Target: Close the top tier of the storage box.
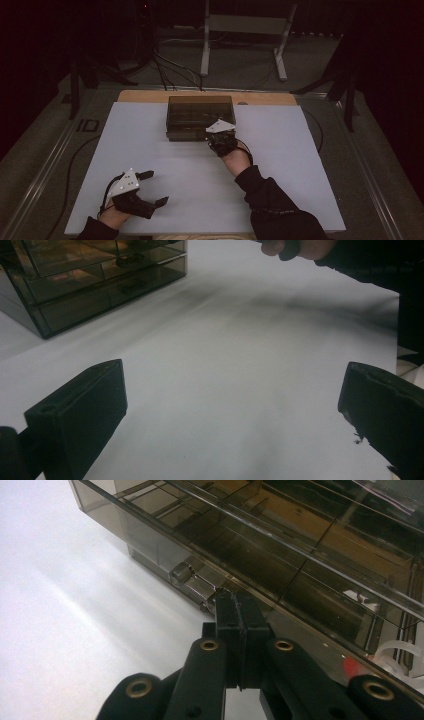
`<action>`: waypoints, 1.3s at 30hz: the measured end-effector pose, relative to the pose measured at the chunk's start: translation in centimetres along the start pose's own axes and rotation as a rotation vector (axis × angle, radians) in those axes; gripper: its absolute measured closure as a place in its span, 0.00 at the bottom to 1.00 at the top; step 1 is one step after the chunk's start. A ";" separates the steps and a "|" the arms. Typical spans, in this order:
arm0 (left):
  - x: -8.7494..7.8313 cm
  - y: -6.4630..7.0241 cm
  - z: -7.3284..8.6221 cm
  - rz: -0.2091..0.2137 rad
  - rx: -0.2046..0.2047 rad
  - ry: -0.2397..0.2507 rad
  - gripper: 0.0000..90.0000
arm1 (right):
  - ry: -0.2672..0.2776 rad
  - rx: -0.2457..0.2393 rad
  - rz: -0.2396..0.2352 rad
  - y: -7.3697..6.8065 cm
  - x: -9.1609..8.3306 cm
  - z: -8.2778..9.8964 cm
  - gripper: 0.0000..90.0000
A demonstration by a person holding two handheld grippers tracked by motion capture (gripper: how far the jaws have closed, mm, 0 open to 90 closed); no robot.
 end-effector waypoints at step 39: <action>0.0 0.0 0.0 0.003 -0.001 0.001 0.00 | -0.025 0.015 0.041 1.7 2.2 -1.0 1.00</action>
Point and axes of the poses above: each handheld gripper's, and its own axes: x roughly forward along the jaws, z roughly out of its underside, y roughly to its right, the point moved 5 cm from there along x, roughly forward along the jaws, and after that the axes turned 10 degrees about -x, right-handed, at the moved point
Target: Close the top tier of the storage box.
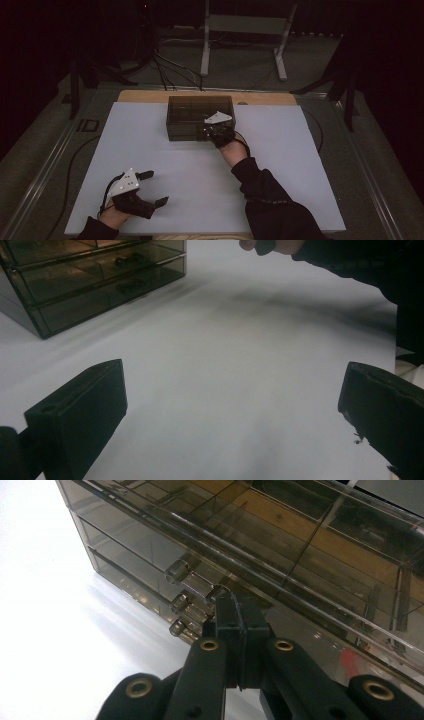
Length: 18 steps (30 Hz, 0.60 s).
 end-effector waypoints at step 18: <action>0.0 0.0 0.0 0.001 0.000 -0.001 0.00 | -0.003 -0.001 0.003 0.3 0.3 -0.2 1.00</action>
Point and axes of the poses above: each handheld gripper's, and its own axes: x roughly forward along the jaws, z roughly out of its underside, y roughly to its right, the point moved 5 cm from there along x, roughly forward along the jaws, and after that the axes turned 10 degrees about -x, right-handed, at the moved point
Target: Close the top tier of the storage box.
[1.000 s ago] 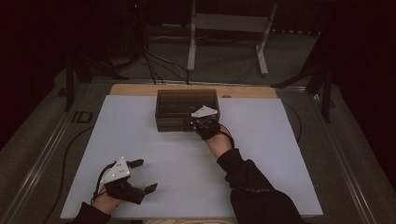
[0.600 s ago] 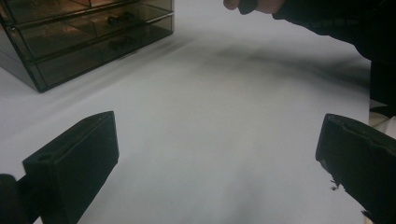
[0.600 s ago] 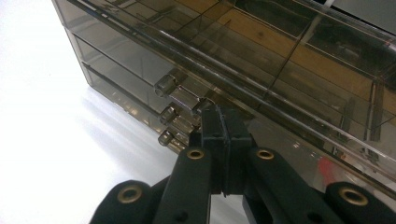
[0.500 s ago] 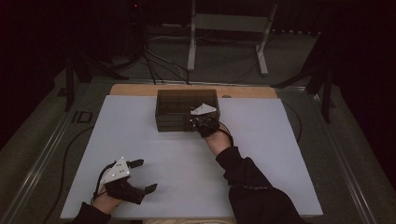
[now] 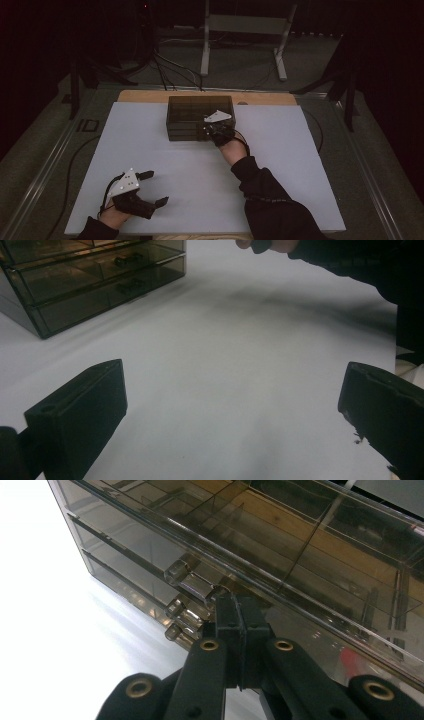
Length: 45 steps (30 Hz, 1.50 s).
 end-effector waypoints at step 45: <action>0.0 0.0 0.0 0.001 0.003 -0.003 0.00 | -0.016 -0.016 -0.025 -1.1 -0.6 0.5 0.85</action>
Point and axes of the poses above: each handheld gripper's, and its own axes: x roughly forward along the jaws, z roughly out of its underside, y roughly to its right, the point moved 5 cm from there along x, roughly forward along the jaws, and after that the axes turned 10 degrees about -x, right-handed, at the moved point
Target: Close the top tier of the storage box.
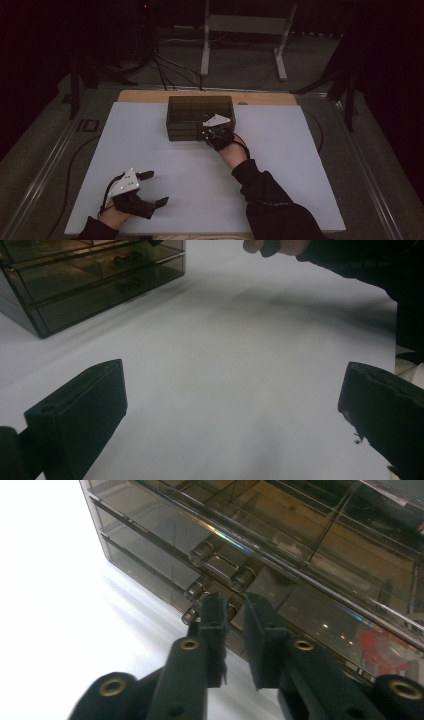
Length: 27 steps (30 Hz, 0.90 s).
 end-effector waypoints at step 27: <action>0.0 0.1 0.0 0.002 0.001 -0.001 0.00 | -0.028 0.039 -0.067 -0.8 -0.1 -0.3 0.20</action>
Point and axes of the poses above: each handheld gripper's, and its own axes: x roughly forward along the jaws, z roughly out of its underside, y roughly to its right, the point moved 5 cm from there along x, roughly forward along the jaws, and after that the axes turned 10 degrees about -x, right-handed, at the moved point
